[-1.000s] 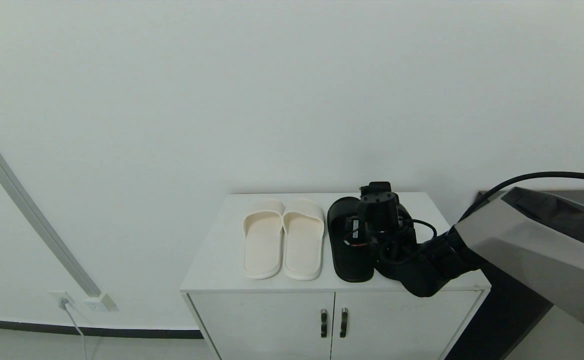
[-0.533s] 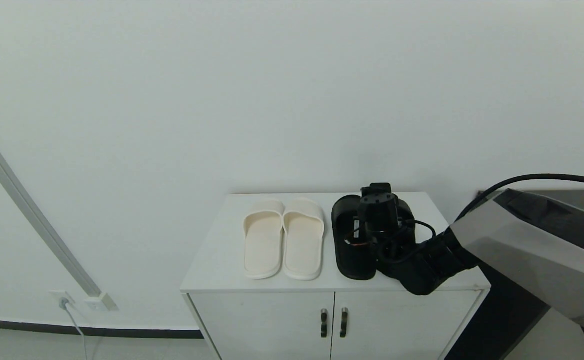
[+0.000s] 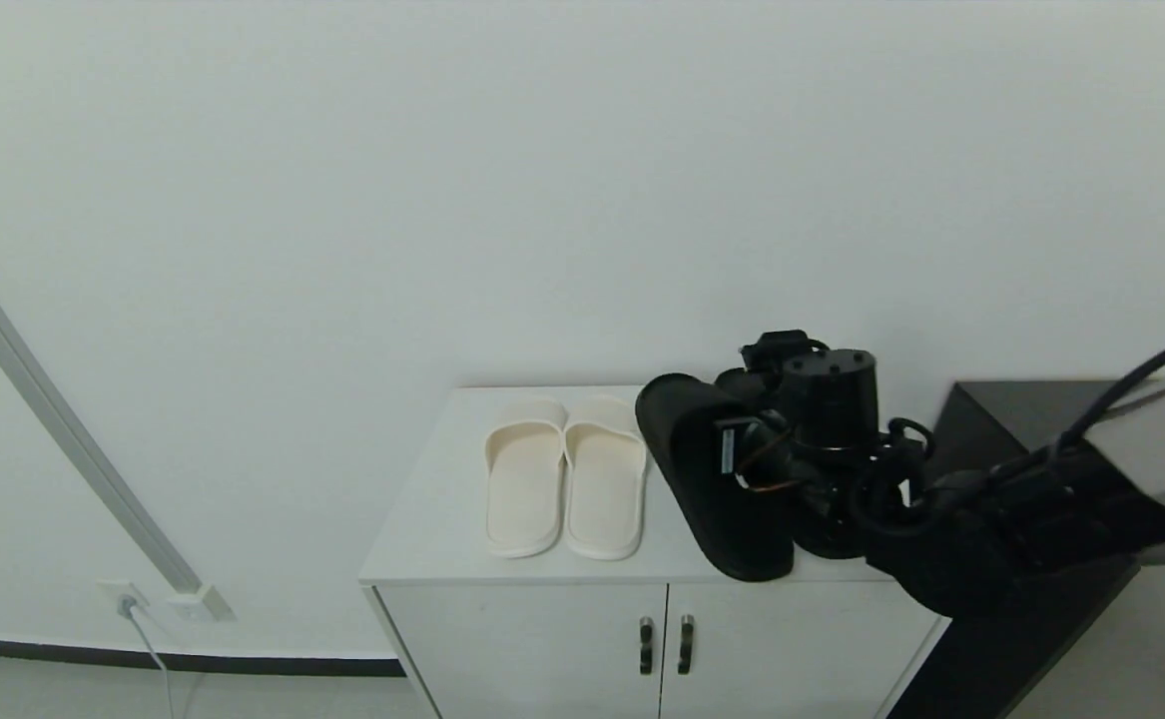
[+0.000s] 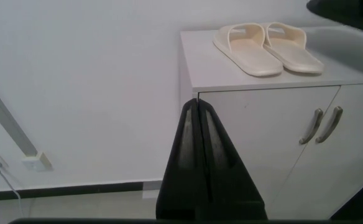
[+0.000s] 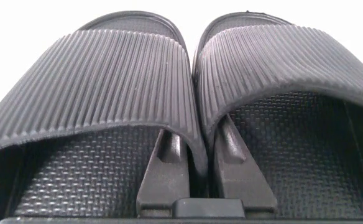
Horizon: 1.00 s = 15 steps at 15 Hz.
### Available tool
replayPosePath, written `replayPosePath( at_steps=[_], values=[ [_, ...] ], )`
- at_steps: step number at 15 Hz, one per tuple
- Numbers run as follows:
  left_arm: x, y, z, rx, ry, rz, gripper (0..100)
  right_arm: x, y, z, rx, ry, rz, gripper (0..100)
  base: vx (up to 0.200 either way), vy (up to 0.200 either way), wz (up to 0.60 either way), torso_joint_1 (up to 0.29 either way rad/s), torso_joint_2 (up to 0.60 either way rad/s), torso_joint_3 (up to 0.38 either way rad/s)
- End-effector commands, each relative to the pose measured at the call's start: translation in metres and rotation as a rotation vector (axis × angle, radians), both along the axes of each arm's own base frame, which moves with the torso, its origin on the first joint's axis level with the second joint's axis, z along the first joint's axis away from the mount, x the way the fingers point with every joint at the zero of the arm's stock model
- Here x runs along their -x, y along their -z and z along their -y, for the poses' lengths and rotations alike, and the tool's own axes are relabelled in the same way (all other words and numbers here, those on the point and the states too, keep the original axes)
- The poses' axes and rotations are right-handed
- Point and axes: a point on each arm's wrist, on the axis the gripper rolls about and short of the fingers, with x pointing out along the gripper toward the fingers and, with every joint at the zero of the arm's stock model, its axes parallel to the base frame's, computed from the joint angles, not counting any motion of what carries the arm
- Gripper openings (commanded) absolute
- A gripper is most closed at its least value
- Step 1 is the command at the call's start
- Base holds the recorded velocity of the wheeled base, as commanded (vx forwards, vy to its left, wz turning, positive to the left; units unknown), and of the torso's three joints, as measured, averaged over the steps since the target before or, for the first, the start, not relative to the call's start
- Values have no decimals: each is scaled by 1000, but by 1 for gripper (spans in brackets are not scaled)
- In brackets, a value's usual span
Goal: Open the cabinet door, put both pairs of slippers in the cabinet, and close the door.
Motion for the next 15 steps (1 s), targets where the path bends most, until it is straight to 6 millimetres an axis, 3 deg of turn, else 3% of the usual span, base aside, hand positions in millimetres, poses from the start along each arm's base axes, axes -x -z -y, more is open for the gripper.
replayPosePath(
  at_steps=[1, 3, 5, 8, 11, 15],
  values=[
    [0, 0, 0, 0, 0, 0, 0, 78, -43, 32, -57, -286, 24, 0, 0, 0, 0, 0, 0, 0],
    [0, 0, 0, 1, 0, 0, 0, 104, -37, 42, -40, -396, 0, 0, 0, 0, 0, 0, 0, 0],
    [0, 0, 0, 0, 1, 0, 0, 113, -24, 49, 97, -449, 31, 0, 0, 0, 0, 0, 0, 0],
    [0, 0, 0, 1, 1, 0, 0, 125, -16, 44, 142, -515, 81, 0, 0, 0, 0, 0, 0, 0],
    [0, 0, 0, 1, 1, 0, 0, 126, -12, 41, 149, -529, 69, 0, 0, 0, 0, 0, 0, 0],
    [0, 0, 0, 3, 0, 0, 0, 126, -10, 41, 149, -545, 59, 0, -200, 0, 0, 5, 5, 1]
  ],
)
